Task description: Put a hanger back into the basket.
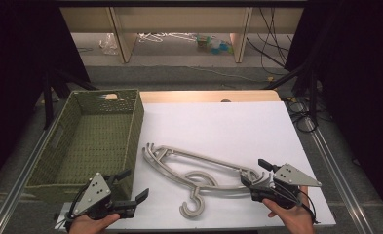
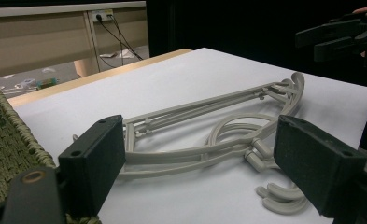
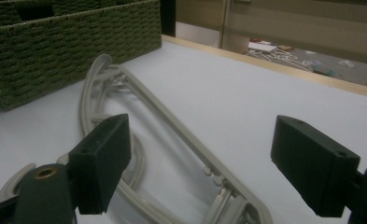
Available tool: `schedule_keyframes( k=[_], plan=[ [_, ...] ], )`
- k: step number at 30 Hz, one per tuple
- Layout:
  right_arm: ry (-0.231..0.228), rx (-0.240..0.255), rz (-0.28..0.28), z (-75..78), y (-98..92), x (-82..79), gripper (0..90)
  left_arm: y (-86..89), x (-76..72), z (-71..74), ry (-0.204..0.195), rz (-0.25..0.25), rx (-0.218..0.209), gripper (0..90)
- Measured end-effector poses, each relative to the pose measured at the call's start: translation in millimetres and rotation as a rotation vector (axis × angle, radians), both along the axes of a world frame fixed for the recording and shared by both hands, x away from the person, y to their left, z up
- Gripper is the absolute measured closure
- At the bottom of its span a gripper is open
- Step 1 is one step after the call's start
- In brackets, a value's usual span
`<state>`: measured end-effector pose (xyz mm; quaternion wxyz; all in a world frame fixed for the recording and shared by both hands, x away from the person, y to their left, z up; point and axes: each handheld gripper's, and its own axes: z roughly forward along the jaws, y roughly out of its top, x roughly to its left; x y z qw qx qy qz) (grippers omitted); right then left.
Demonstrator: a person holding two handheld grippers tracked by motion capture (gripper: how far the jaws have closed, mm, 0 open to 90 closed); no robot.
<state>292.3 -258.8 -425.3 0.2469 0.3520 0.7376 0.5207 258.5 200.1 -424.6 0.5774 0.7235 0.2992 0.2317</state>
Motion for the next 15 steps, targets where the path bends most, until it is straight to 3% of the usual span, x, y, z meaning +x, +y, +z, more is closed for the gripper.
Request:
schedule_keyframes(
  k=[4,5,8,10,15],
  plan=[
    [0.028,-0.035,0.035,0.4,3.8,-1.7,22.5,0.1,0.0,0.0,0.000,0.000,0.000,16.6],
    [0.006,-0.041,0.038,-0.3,4.9,-0.8,22.7,0.6,0.5,0.2,-0.005,-0.001,0.008,16.7],
    [0.014,-0.066,0.062,-1.2,6.2,-0.1,23.3,-0.1,0.0,0.0,-0.001,0.000,0.003,16.7],
    [0.042,-0.078,0.084,-2.1,8.0,-0.2,23.6,0.0,0.4,0.3,-0.009,-0.008,0.012,16.8],
    [0.031,-0.116,0.101,-3.1,11.8,0.4,23.9,-0.2,0.0,0.3,-0.008,-0.010,0.012,16.8]
  ],
)
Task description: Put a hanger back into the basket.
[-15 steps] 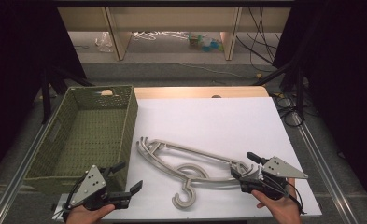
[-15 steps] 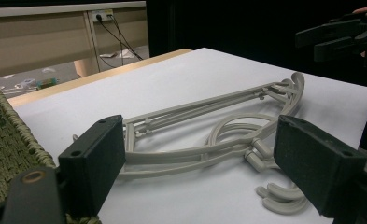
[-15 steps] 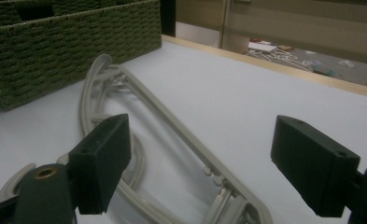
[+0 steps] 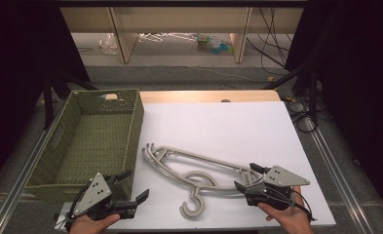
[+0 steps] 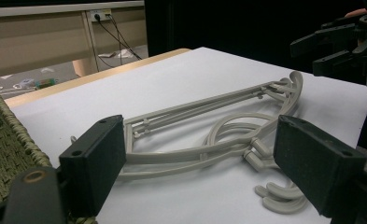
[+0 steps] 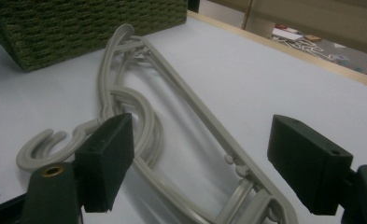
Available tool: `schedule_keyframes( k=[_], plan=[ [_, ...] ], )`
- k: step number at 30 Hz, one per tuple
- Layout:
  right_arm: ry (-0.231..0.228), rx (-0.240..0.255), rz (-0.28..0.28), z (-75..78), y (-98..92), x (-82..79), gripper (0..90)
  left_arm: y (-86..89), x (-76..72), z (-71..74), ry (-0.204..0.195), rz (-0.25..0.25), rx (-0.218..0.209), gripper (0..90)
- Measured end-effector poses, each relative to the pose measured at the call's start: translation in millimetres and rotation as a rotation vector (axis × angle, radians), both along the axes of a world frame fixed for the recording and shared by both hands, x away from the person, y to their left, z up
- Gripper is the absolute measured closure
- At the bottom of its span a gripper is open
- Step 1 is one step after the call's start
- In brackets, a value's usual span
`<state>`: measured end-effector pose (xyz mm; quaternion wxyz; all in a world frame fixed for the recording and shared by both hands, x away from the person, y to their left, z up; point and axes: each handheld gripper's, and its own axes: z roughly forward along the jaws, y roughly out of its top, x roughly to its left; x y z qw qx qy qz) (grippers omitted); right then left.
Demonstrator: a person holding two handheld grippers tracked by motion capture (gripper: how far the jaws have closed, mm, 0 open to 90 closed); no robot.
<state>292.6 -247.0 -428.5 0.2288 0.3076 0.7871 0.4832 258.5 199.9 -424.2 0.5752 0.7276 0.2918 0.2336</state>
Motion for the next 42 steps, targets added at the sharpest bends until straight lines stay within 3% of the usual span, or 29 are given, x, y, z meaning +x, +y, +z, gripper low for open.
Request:
schedule_keyframes(
  k=[5,7,11,12,18,23,32,36,40,41,42],
  plan=[
    [0.031,-0.019,0.019,-1.5,2.0,-0.5,23.7,-0.5,0.3,-0.2,0.000,-0.001,0.003,16.8],
    [0.028,-0.024,0.028,-2.2,2.8,0.0,23.7,-2.0,0.0,-1.1,0.007,-0.005,-0.017,16.8],
    [0.022,-0.033,0.056,-3.4,5.8,0.0,23.7,-1.9,-0.5,-0.8,0.004,-0.005,0.002,16.9],
    [0.045,-0.040,0.065,-3.0,6.5,-1.2,23.7,-2.4,-1.0,-0.9,0.008,-0.004,-0.002,16.8],
    [0.051,-0.084,0.120,-5.9,13.5,1.2,25.6,-2.8,-0.3,-1.0,0.002,-0.012,0.017,16.8],
    [0.086,-0.156,0.171,-11.9,20.5,7.7,26.3,-3.7,-1.0,-1.4,0.008,-0.012,0.010,16.8],
    [0.104,-0.255,0.275,-21.2,36.6,20.4,40.0,-5.9,-1.1,-2.3,0.016,-0.016,0.016,17.0],
    [0.155,-0.331,0.290,-28.2,42.4,26.3,45.2,-6.2,-1.8,-2.7,0.021,-0.016,0.012,17.0],
    [0.144,-0.368,0.326,-32.5,47.6,28.5,51.0,-6.9,0.2,-2.7,0.005,-0.026,0.014,17.0],
    [0.145,-0.382,0.329,-34.2,49.8,29.1,52.4,-7.0,0.3,-2.1,0.005,-0.023,0.028,17.1],
    [0.150,-0.390,0.338,-35.3,51.5,29.9,53.6,-8.7,-0.7,-2.6,0.020,-0.020,0.014,17.2]
  ],
)
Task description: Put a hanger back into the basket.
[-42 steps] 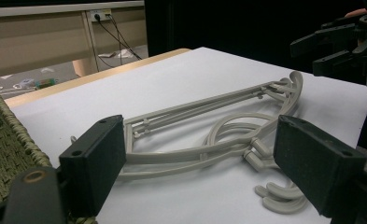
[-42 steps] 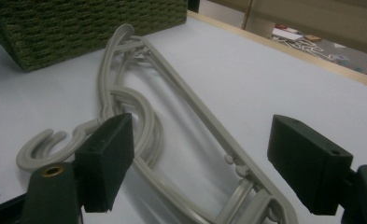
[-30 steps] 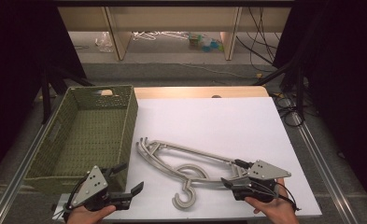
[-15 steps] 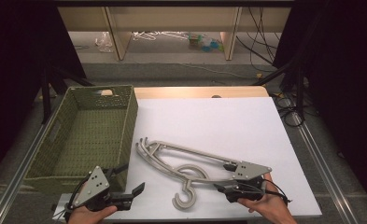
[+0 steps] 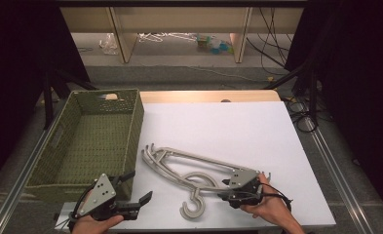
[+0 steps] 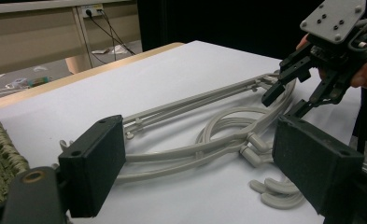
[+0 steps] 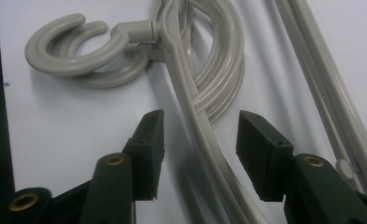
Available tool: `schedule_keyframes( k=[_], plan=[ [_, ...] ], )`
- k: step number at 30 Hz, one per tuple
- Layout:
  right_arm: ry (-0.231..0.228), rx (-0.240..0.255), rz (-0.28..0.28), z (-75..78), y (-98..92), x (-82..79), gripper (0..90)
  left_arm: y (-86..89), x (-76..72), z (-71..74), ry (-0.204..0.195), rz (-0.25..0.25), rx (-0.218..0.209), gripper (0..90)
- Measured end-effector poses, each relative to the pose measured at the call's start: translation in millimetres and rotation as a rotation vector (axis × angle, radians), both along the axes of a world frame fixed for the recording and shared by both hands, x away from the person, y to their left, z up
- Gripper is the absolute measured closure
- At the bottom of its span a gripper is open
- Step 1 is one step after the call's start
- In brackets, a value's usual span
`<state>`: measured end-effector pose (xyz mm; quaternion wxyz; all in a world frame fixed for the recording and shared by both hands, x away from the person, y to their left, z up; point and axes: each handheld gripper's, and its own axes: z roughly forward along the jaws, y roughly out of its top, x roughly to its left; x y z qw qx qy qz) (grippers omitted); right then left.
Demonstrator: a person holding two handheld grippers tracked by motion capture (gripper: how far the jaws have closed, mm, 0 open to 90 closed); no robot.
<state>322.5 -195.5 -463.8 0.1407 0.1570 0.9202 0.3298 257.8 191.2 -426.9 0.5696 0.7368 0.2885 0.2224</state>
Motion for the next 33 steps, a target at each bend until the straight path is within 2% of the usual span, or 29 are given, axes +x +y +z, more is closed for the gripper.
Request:
schedule_keyframes(
  k=[1,3,5,9,12,13,15,16,17,18,23,26,27,28,29,33],
  plan=[
    [0.030,-0.018,-0.007,-0.3,2.8,1.0,56.1,-0.1,0.2,0.2,-0.007,-0.007,0.009,17.1],
    [0.020,-0.022,0.003,-1.4,3.0,2.2,57.4,-1.1,-1.0,-0.2,0.006,-0.006,0.000,17.2],
    [0.033,-0.027,-0.002,-1.3,4.0,3.2,59.7,-0.6,-0.8,0.1,0.001,-0.009,0.004,17.3],
    [0.027,-0.036,0.010,-3.3,4.7,5.4,64.0,-0.2,-0.5,0.2,-0.002,-0.009,0.008,17.4],
    [0.013,-0.053,0.052,-4.9,5.4,8.5,68.8,-0.9,-0.8,0.0,0.002,-0.009,0.004,17.4],
    [0.008,-0.061,0.067,-4.9,5.2,9.6,70.6,-0.2,0.1,0.4,-0.011,-0.018,0.018,17.4],
    [0.007,-0.069,0.075,-4.7,5.2,9.2,71.6,-0.2,0.2,0.3,-0.009,-0.017,0.018,17.4],
    [-0.010,-0.079,0.101,-4.6,4.9,9.7,72.6,-0.8,-0.3,0.0,-0.001,-0.015,0.009,17.4],
    [-0.026,-0.082,0.120,-3.6,4.4,10.4,74.2,-0.3,0.3,0.2,-0.009,-0.021,0.019,17.6],
    [-0.025,-0.077,0.137,-2.4,3.9,10.6,75.8,-0.7,-0.1,0.0,-0.006,-0.019,0.016,17.7],
    [-0.064,-0.101,0.182,1.5,3.4,9.5,77.8,-2.4,-0.7,-0.8,0.005,-0.024,0.012,17.7],
    [-0.094,-0.091,0.214,7.3,2.1,9.2,78.5,-1.7,-0.2,-0.7,0.006,-0.023,0.026,17.7],
    [-0.091,-0.089,0.223,8.5,1.6,8.4,78.8,-1.7,-0.2,-0.5,0.004,-0.022,0.028,17.7],
    [-0.109,-0.095,0.232,10.0,0.9,8.4,79.3,-2.2,-0.7,-0.7,0.010,-0.020,0.022,17.8],
    [-0.104,-0.100,0.248,11.0,0.3,7.6,79.6,-2.3,-0.7,-0.7,0.010,-0.020,0.023,17.8],
    [-0.154,-0.096,0.294,16.9,-0.5,5.7,81.3,-2.8,-0.7,-1.0,0.014,-0.021,0.024,17.9]
  ],
)
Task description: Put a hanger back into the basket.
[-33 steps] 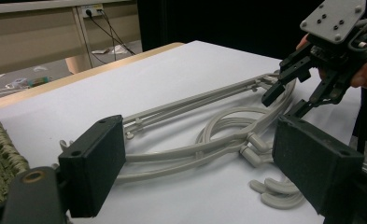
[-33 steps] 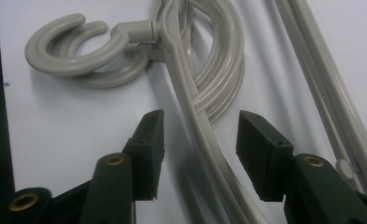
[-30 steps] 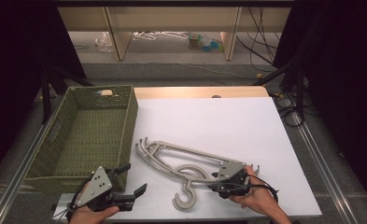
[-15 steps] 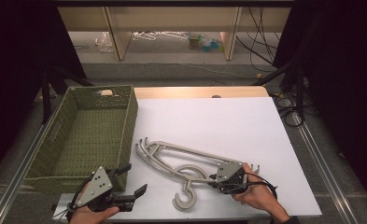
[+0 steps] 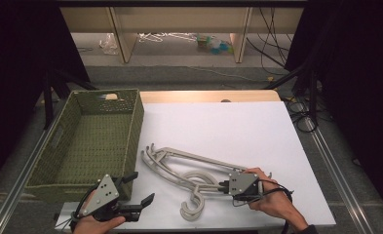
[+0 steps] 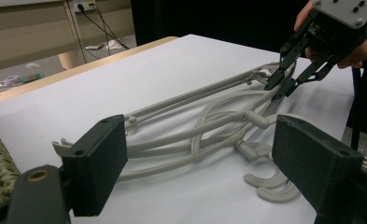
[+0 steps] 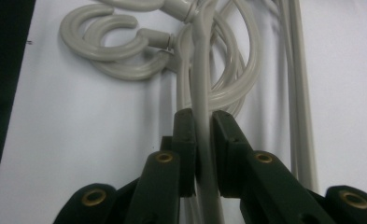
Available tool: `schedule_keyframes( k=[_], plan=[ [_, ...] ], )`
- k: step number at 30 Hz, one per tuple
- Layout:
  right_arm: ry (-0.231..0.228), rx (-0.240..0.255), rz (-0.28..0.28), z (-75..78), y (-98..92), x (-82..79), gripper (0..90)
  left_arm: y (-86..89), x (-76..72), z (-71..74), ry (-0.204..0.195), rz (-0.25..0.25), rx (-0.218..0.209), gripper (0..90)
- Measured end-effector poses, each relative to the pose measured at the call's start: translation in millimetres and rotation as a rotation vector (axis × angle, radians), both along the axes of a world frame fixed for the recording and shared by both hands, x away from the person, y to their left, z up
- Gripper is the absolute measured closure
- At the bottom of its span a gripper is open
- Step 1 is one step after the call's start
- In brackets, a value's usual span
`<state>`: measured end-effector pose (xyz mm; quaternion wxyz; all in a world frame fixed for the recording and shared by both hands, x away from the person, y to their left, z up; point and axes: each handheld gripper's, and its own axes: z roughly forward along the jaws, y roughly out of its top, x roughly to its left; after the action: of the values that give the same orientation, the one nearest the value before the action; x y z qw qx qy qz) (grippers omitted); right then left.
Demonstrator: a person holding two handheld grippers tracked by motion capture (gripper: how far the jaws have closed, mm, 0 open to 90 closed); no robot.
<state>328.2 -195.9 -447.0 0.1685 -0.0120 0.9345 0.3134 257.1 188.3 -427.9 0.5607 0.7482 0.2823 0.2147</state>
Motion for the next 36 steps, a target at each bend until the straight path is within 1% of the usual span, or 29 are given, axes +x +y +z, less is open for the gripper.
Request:
schedule_keyframes(
  k=[2,3,4,5,6,8,9,10,12,13,14,15,16,17,18,19,20,21,23,24,25,26,27,28,30,31,32,35,36],
  plan=[
    [-0.003,0.005,-0.010,0.2,-0.2,-1.0,81.6,0.4,0.2,0.3,-0.005,-0.001,0.001,17.9],
    [-0.007,0.009,0.007,1.6,-0.1,-1.3,81.8,0.4,0.0,0.4,-0.005,0.000,-0.001,18.0],
    [-0.005,0.008,0.004,2.9,-0.4,-1.8,81.9,0.4,0.0,0.4,-0.005,0.001,-0.002,18.1],
    [-0.015,0.010,0.014,3.9,-0.8,-2.5,81.9,0.5,0.1,0.4,-0.006,0.001,0.001,18.2],
    [-0.015,0.018,0.040,5.6,-1.0,-3.0,82.0,0.5,0.3,0.4,-0.008,0.001,0.004,18.3],
    [-0.022,0.029,0.040,9.3,-1.9,-5.6,82.1,-0.2,-0.2,0.3,-0.006,0.002,0.005,18.5],
    [-0.035,0.036,0.055,10.7,-2.3,-5.8,82.1,-0.4,-0.2,0.3,-0.007,0.001,0.007,18.6],
    [-0.031,0.041,0.062,12.3,-2.6,-7.1,82.1,-0.4,0.1,0.5,-0.015,-0.002,0.016,18.7],
    [-0.032,0.040,0.071,14.1,-3.2,-8.9,82.1,-1.3,0.2,0.1,-0.019,-0.005,0.015,19.0],
    [-0.043,0.037,0.077,15.6,-4.3,-9.6,82.1,-2.3,-0.1,-0.2,-0.018,-0.004,0.013,19.6],
    [-0.029,0.045,0.074,15.9,-4.9,-10.4,82.1,-2.6,0.0,0.4,-0.025,-0.005,0.033,20.1],
    [-0.044,0.048,0.085,17.5,-5.2,-10.6,82.1,-4.2,0.2,0.5,-0.030,-0.008,0.041,20.7],
    [-0.044,0.048,0.085,17.5,-5.2,-10.6,82.1,-6.4,0.5,0.5,-0.030,-0.012,0.050,20.7],
    [-0.026,0.052,0.079,18.6,-5.6,-12.7,82.1,-8.6,1.6,0.8,-0.043,-0.023,0.060,21.5],
    [-0.040,0.053,0.093,19.8,-5.4,-12.9,82.1,-10.7,2.2,1.4,-0.040,-0.033,0.063,22.2],
    [-0.040,0.054,0.093,20.4,-5.1,-13.9,82.1,-13.8,5.3,1.5,-0.050,-0.052,0.066,23.5],
    [-0.038,0.055,0.104,20.9,-4.7,-14.6,82.1,-16.7,6.6,1.1,-0.046,-0.056,0.066,24.9],
    [-0.033,0.057,0.102,21.1,-4.6,-15.5,82.1,-21.3,8.6,-0.1,-0.044,-0.046,0.067,25.2],
    [-0.007,0.065,0.102,22.0,-4.1,-17.6,82.0,-33.1,13.0,-2.7,-0.036,-0.104,0.106,27.8],
    [-0.002,0.067,0.102,22.8,-4.1,-18.6,82.1,-37.1,14.7,-3.5,-0.042,-0.113,0.128,29.2],
    [-0.003,0.069,0.106,23.1,-4.2,-18.7,82.1,-43.7,17.8,-5.1,-0.054,-0.134,0.165,29.3],
    [0.007,0.076,0.109,23.5,-4.4,-19.0,82.0,-49.6,20.2,-7.4,-0.049,-0.165,0.183,31.0],
    [0.006,0.079,0.106,23.8,-4.7,-19.2,82.0,-54.2,22.5,-8.9,-0.057,-0.181,0.217,32.7],
    [0.008,0.079,0.106,24.0,-5.1,-19.2,82.0,-58.8,23.8,-11.1,-0.053,-0.189,0.237,33.5],
    [0.006,0.084,0.104,24.4,-6.1,-18.7,82.0,-66.5,27.4,-14.6,-0.064,-0.213,0.279,35.6],
    [0.014,0.085,0.105,24.8,-6.9,-18.7,82.0,-68.7,28.5,-15.6,-0.068,-0.218,0.288,36.4],
    [0.011,0.086,0.102,25.0,-7.2,-18.8,82.1,-71.3,29.7,-16.9,-0.071,-0.231,0.298,36.7],
    [0.023,0.093,0.108,25.6,-7.3,-19.5,82.0,-78.7,33.5,-19.7,-0.096,-0.271,0.341,40.5],
    [0.019,0.093,0.109,25.9,-7.0,-19.8,82.0,-80.5,34.1,-20.1,-0.098,-0.284,0.348,43.7]
  ],
)
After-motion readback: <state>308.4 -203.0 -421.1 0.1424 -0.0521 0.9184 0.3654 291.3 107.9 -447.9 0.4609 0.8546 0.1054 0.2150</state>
